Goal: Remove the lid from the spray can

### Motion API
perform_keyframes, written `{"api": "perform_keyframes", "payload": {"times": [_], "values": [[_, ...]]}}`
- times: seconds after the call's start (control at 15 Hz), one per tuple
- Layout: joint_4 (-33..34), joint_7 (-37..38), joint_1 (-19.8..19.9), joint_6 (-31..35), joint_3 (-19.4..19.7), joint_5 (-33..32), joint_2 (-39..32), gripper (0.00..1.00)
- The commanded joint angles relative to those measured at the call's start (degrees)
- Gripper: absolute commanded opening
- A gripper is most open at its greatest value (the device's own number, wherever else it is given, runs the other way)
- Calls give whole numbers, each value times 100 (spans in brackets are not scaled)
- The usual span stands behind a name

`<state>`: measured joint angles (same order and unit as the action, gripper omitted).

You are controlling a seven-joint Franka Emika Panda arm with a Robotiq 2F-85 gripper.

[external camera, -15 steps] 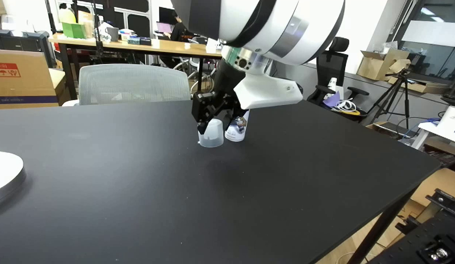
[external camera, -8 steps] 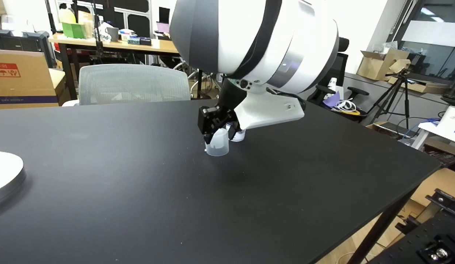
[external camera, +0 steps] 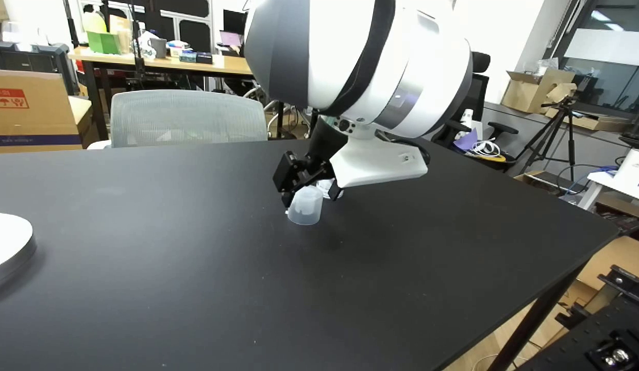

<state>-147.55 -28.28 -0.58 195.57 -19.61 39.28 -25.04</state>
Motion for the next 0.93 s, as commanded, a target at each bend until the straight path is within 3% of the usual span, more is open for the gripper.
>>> {"api": "perform_keyframes", "payload": {"times": [0.0,0.13,0.2,0.33,0.4,0.67,0.73,0.87], "values": [[-127,157,217,-233,-298,54,398,100],[-270,97,66,-367,-247,201,722,100],[-508,1111,-462,-648,442,-769,1007,100],[-677,1504,-720,-1029,840,-1332,1310,100],[-667,911,-983,-1220,994,-680,1452,100],[-941,1152,-1795,-1723,1994,-1183,1872,100],[-1052,1747,-1333,-1748,1741,-2079,1939,100],[-1061,2022,-1257,-2121,1834,-2697,2156,100]]}}
